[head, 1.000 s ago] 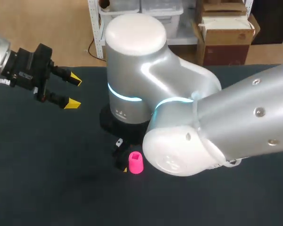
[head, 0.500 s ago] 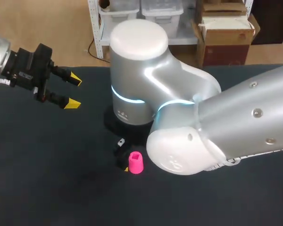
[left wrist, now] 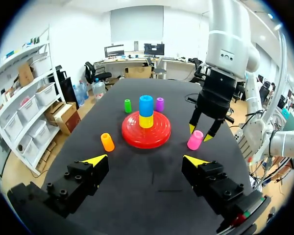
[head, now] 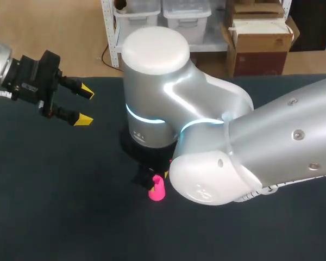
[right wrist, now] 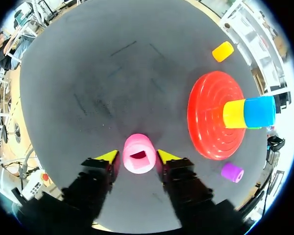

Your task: Pick up and stack the cylinders on the red base in this order: pink,purple,orange,green

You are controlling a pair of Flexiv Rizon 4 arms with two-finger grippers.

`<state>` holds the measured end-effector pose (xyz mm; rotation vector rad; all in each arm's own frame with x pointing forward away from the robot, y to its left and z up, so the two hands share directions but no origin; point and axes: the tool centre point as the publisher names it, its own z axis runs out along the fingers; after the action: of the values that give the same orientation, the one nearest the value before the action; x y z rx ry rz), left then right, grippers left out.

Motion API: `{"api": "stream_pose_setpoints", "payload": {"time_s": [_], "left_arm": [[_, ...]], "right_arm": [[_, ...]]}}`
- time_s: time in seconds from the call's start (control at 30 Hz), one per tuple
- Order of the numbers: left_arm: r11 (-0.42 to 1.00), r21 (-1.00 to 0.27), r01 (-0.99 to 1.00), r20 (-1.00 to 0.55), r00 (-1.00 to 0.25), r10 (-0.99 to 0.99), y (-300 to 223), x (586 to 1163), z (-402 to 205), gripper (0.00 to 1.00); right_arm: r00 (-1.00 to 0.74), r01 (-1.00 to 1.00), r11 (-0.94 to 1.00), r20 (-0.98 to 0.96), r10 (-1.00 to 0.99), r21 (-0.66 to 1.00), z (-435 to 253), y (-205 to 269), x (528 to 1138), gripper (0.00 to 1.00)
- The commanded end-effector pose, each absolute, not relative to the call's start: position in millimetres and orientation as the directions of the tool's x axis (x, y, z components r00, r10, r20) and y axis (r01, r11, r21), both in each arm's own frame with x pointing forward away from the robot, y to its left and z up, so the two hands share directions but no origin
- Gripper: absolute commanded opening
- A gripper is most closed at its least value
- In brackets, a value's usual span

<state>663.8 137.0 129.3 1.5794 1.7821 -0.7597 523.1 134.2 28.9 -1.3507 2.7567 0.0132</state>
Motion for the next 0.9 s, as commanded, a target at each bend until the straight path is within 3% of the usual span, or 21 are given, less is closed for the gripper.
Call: {"api": "stream_pose_setpoints", "payload": {"time_s": [0.03,0.43,0.9], "left_arm": [[0.117,-0.008,0.993,-0.774,-0.08,0.628,138,662,129,1.0],[0.117,-0.008,0.993,-0.774,-0.08,0.628,138,662,129,1.0],[0.117,-0.008,0.993,-0.774,-0.08,0.628,138,662,129,1.0]], "right_arm": [[-0.627,-0.767,0.637,-0.125,-0.769,-0.071,59,123,525,0.0],[-0.59,-0.765,0.627,-0.232,-0.773,-0.145,172,75,600,0.0],[-0.542,-0.828,0.559,-0.198,-0.816,-0.038,177,68,661,0.0]]}}
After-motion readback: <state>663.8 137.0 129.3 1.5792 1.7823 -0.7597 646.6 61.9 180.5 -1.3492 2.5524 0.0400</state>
